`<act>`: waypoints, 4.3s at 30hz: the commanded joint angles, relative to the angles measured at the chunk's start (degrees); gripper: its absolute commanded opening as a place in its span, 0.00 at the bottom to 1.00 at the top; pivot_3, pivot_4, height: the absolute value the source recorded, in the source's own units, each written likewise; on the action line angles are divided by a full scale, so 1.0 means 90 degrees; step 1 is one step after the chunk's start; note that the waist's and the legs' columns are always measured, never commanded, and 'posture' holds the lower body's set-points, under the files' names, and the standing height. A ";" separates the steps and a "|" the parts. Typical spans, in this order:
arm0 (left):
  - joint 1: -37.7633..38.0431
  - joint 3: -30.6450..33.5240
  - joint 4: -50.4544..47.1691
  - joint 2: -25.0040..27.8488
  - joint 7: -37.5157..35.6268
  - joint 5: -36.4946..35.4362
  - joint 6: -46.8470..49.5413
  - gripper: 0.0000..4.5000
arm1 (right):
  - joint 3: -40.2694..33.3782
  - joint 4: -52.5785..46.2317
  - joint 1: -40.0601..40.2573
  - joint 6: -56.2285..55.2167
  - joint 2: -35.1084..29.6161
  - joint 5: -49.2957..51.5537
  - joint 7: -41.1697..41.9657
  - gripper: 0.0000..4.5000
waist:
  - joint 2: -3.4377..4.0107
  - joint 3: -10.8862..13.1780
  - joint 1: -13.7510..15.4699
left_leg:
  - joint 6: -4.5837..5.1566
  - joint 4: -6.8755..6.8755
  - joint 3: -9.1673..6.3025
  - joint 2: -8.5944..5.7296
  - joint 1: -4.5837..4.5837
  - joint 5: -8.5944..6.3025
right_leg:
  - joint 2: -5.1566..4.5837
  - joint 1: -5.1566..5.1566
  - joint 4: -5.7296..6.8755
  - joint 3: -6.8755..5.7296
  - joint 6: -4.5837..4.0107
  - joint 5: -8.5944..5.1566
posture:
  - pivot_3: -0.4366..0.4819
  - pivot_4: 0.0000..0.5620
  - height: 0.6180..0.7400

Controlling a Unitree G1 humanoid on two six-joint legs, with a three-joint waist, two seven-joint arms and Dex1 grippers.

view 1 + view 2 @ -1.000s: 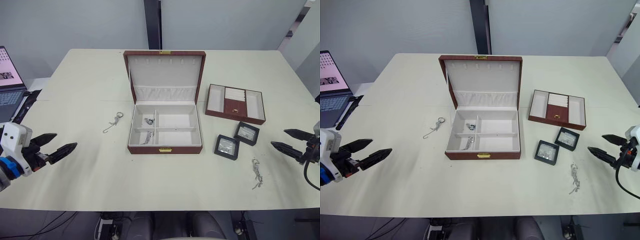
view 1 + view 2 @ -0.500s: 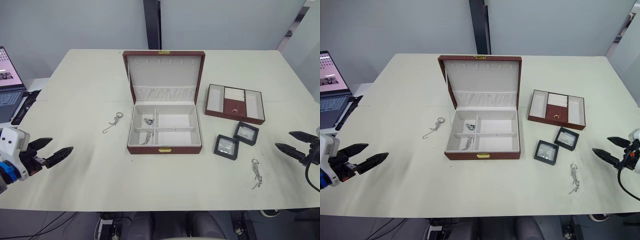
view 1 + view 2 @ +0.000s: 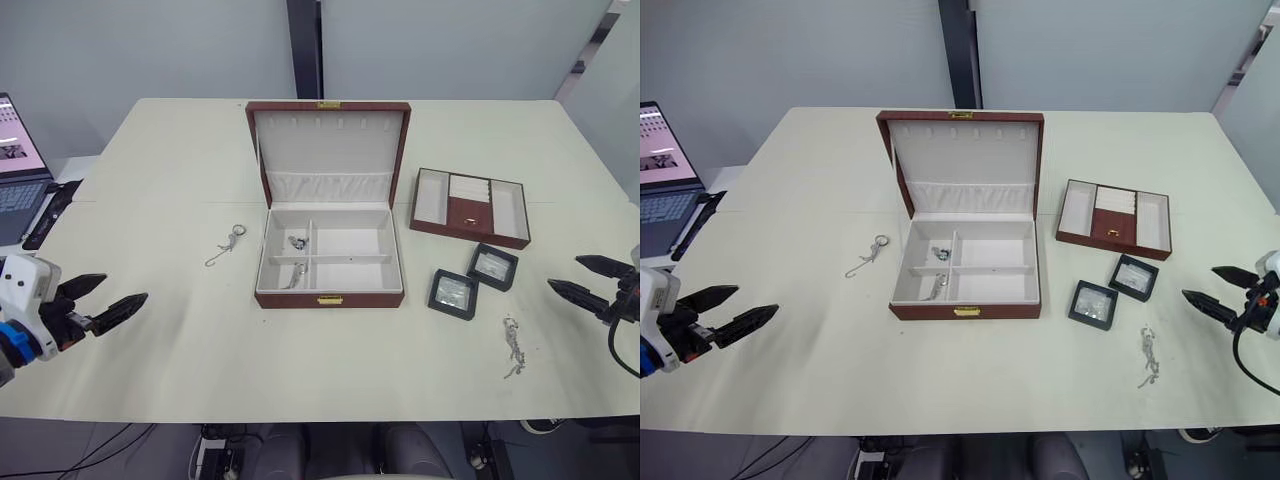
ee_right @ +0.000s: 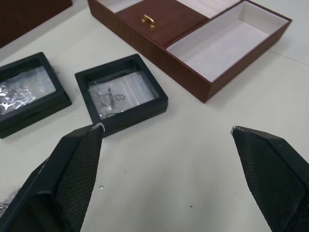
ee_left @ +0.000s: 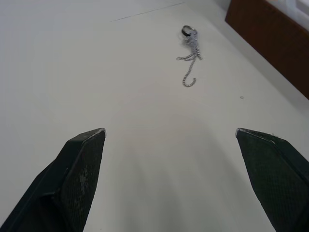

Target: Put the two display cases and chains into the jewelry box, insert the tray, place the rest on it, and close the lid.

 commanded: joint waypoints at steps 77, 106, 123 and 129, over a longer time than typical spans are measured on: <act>0.0272 -0.2743 -0.2294 -0.0748 -0.1382 0.0000 -0.2310 1.00 | 0.2647 -0.4240 -0.0309 0.1551 0.0282 -0.0992 -0.0939 0.00 | 0.0002 0.0001 0.0005 | 0.0001 0.0005 -0.0010 -0.0002 -0.0003 0.0000 | 0.0007 0.0001 0.0000 -0.0004 0.0000 0.0000 | 0.48 0.27 1.00; 0.2349 -0.1356 -0.3844 -0.2300 0.1333 -0.0505 -0.1534 1.00 | 0.5232 -0.1828 -0.5579 0.2500 0.2353 -0.1382 0.0073 0.00 | 0.0001 0.0001 -0.0017 | 0.0001 0.0007 -0.0017 0.0000 -0.0007 0.0000 | -0.0003 -0.0008 0.0001 -0.0006 -0.0001 0.0001 | 0.48 0.27 1.00; 0.2964 -0.1391 -0.3328 -0.2777 0.1076 -0.0216 -0.2585 1.00 | 0.5546 0.1247 -0.6060 0.0161 0.3521 -0.2759 0.0404 0.00 | 0.0002 0.0002 -0.0064 | 0.0000 0.0005 -0.0014 0.0002 -0.0006 0.0000 | -0.0002 -0.0012 0.0004 -0.0010 -0.0002 0.0001 | 0.48 0.27 1.00; 0.2988 -0.1432 -0.3204 -0.2786 0.1050 -0.0185 -0.2758 1.00 | 0.5437 0.1672 -0.6218 -0.0138 0.3683 -0.2895 0.0457 0.00 | 0.0002 0.0002 -0.0087 | 0.0000 0.0005 -0.0015 0.0003 -0.0006 0.0000 | -0.0002 -0.0013 0.0005 -0.0010 -0.0002 0.0001 | 0.48 0.27 1.00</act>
